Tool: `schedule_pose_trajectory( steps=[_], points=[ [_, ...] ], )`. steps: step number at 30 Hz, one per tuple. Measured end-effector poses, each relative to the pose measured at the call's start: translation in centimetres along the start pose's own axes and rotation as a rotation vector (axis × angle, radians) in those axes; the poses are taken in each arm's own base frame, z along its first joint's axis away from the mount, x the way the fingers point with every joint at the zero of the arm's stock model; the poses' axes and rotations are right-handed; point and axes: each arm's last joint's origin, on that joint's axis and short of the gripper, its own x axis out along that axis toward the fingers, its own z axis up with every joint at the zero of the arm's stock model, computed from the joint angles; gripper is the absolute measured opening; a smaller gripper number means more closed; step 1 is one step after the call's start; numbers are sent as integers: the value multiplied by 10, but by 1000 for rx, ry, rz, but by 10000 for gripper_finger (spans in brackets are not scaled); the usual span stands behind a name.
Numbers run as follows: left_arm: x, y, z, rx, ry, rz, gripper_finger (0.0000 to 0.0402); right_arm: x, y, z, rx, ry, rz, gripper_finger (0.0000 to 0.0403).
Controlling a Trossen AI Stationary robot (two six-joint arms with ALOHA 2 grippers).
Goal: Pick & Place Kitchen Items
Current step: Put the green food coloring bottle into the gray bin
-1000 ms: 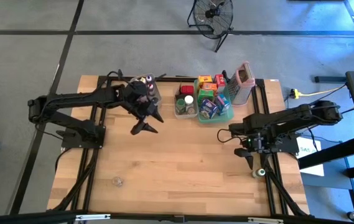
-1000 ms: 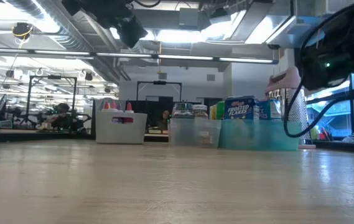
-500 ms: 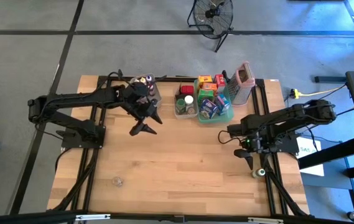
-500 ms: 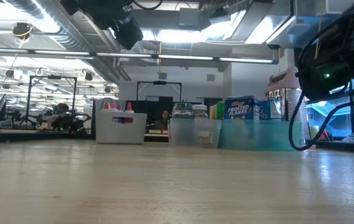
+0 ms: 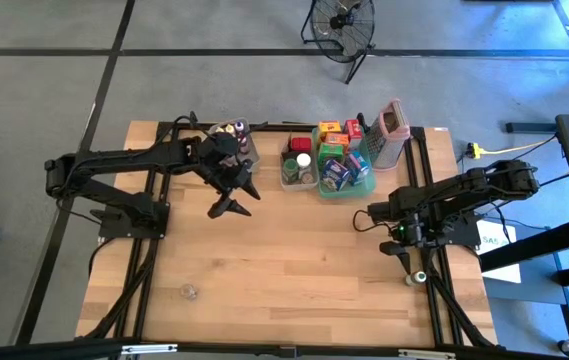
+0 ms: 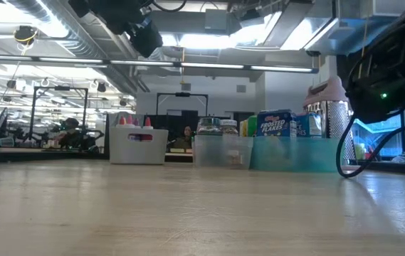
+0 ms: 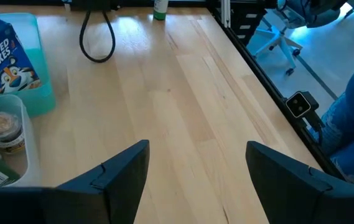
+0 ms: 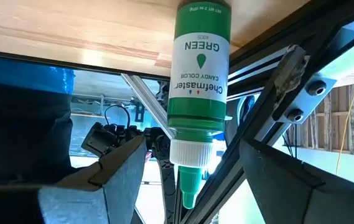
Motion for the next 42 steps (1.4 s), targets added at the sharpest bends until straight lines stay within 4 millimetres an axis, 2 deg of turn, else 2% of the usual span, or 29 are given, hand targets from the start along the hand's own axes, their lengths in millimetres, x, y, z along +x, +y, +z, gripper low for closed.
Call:
schedule_pose_trajectory(
  steps=[10,21,30,42],
  points=[
    [0,0,0,0,0,0,263,3,-1,6,9,-12,19,264],
    [0,0,-2,-13,17,-4,263,12,1,2,-13,31,-19,264],
    [0,0,-2,-13,17,-4,263,17,0,14,4,17,29,264],
    [0,-1,-5,-41,47,-11,263,24,-2,11,11,77,0,264]
  ],
)
